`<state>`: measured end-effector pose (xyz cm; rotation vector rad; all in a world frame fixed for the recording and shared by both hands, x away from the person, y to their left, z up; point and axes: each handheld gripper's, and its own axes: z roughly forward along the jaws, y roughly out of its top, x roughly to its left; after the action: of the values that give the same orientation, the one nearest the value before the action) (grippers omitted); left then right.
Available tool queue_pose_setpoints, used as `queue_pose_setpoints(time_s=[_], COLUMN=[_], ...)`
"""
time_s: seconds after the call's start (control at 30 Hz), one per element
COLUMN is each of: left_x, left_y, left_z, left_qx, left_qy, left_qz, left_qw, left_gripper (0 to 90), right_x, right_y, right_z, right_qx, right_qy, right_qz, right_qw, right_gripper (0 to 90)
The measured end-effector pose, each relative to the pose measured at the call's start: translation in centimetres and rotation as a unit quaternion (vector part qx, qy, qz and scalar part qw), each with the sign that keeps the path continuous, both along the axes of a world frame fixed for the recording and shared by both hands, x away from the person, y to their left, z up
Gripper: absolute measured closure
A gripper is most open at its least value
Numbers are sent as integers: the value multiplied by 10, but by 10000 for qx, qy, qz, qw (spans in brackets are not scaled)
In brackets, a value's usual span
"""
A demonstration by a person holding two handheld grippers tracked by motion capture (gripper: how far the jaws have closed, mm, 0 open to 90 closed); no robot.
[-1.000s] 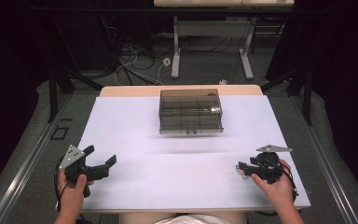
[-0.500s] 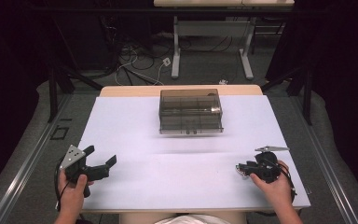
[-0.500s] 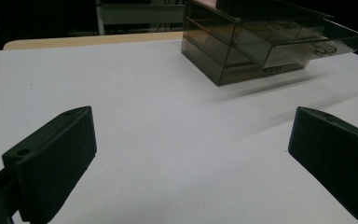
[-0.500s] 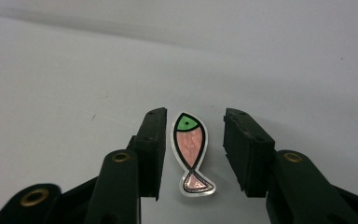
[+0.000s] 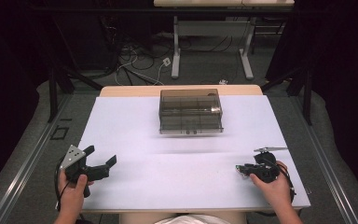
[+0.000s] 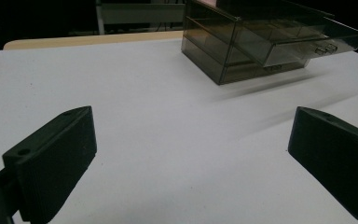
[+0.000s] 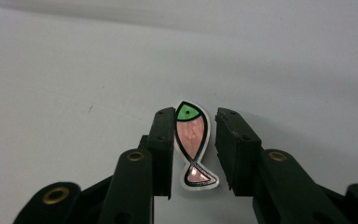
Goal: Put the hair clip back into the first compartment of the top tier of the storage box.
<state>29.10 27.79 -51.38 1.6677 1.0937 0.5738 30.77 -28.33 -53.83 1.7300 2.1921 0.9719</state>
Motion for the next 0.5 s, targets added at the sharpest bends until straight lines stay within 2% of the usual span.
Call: queue_pose_setpoints(time_s=[0.5], left_x=[0], left_y=[0], left_z=[0], left_qx=[-2], left_qy=[1], left_qz=[2], left_qw=[10000], left_gripper=[12], right_x=[1], right_y=[2], right_z=[-4], right_qx=[-3], right_qy=[221], right_qz=[55], right_qw=[9997], right_gripper=[734])
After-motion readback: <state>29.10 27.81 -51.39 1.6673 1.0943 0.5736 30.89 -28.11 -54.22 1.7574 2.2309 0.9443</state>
